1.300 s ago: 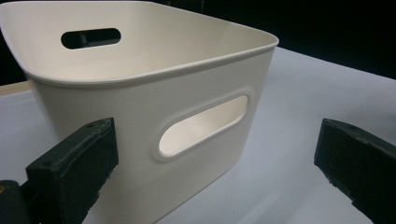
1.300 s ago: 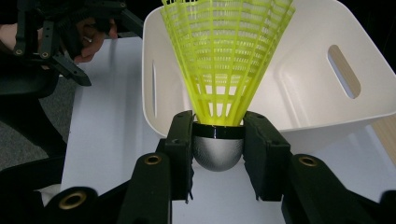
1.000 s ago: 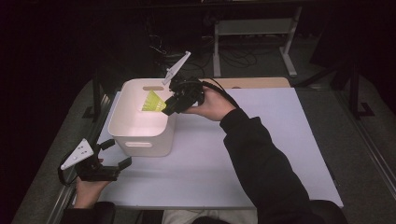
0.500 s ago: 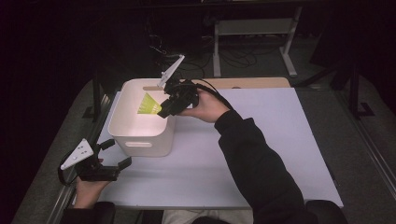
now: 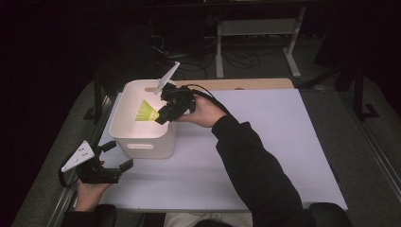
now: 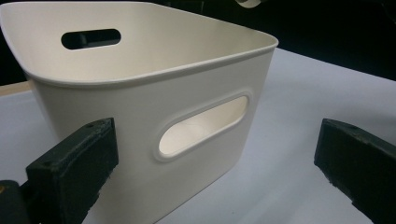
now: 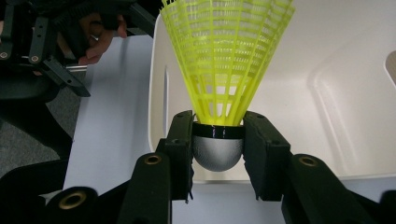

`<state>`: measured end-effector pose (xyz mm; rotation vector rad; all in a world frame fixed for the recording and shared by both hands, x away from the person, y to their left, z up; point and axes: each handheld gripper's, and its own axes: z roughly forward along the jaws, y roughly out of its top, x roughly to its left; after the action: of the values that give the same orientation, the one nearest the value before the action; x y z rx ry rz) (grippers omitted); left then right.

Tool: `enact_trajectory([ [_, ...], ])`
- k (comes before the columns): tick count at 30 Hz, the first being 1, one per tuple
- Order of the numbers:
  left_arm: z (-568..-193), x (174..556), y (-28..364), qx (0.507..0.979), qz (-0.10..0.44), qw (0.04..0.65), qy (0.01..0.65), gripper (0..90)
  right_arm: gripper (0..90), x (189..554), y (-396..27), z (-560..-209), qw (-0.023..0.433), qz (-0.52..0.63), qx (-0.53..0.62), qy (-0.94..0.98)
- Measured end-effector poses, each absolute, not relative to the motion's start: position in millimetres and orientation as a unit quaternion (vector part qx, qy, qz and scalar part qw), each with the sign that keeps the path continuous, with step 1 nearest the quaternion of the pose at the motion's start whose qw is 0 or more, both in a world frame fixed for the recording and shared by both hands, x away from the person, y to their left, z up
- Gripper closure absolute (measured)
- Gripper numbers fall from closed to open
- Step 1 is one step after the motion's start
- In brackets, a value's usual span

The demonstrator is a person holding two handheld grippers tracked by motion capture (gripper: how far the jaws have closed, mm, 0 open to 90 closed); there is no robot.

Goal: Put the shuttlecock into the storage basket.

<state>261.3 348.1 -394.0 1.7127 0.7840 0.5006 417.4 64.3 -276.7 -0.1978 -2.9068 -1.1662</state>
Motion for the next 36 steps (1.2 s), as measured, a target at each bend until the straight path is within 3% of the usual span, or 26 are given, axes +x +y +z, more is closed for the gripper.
enact_trajectory([
  [36,-394.0,261.1,348.3,0.728,0.213,0.561,0.332,0.0,63.3,423.5,86.3,-306.2,0.029,-0.355,-0.057,-0.933],
])
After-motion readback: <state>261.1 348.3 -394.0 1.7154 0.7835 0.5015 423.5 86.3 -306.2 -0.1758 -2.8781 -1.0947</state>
